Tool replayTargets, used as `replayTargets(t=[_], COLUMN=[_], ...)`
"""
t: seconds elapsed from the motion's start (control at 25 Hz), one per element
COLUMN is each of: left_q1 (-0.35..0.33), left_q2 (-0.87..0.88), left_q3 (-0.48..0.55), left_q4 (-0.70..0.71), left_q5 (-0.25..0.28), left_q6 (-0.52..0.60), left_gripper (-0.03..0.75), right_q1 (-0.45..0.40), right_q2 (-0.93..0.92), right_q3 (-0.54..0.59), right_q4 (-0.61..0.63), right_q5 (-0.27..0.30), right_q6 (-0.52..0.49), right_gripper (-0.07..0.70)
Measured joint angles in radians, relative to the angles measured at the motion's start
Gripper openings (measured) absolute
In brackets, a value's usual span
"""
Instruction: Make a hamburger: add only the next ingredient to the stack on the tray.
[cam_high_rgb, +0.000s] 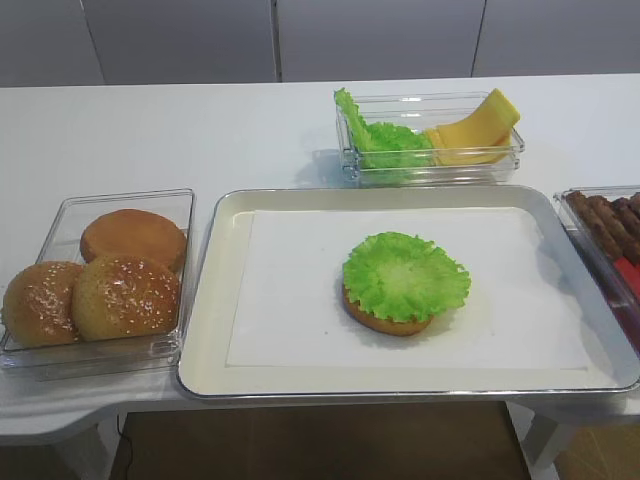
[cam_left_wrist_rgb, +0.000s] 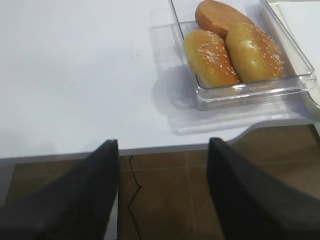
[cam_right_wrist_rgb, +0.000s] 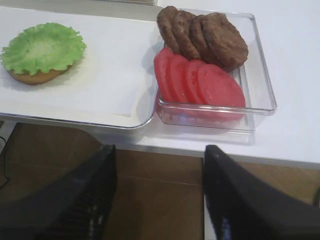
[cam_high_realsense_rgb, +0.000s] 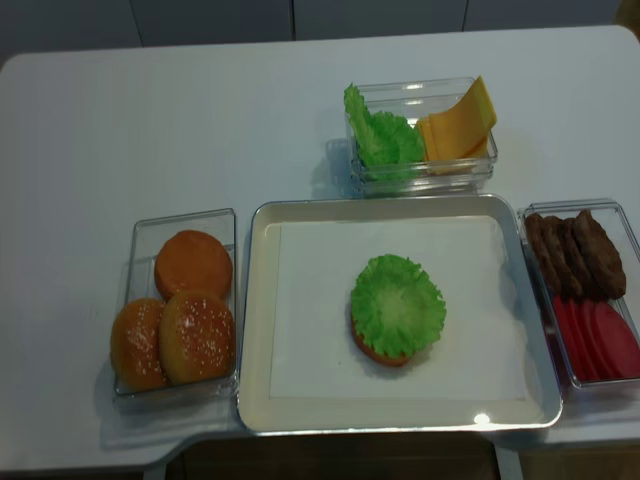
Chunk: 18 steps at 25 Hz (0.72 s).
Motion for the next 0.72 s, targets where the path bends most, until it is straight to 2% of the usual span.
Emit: replayTargets(t=[0.72], left_q1=[0.0], left_q2=[0.0], left_q3=[0.0], left_q4=[0.0], left_q5=[0.0], left_q6=[0.0], left_gripper=[0.417], right_q1=[0.0], right_q2=[0.0], right_q3=[0.001], right_q4=[-0.004], right_q5=[-0.002], right_q6=[0.007], right_gripper=[0.363])
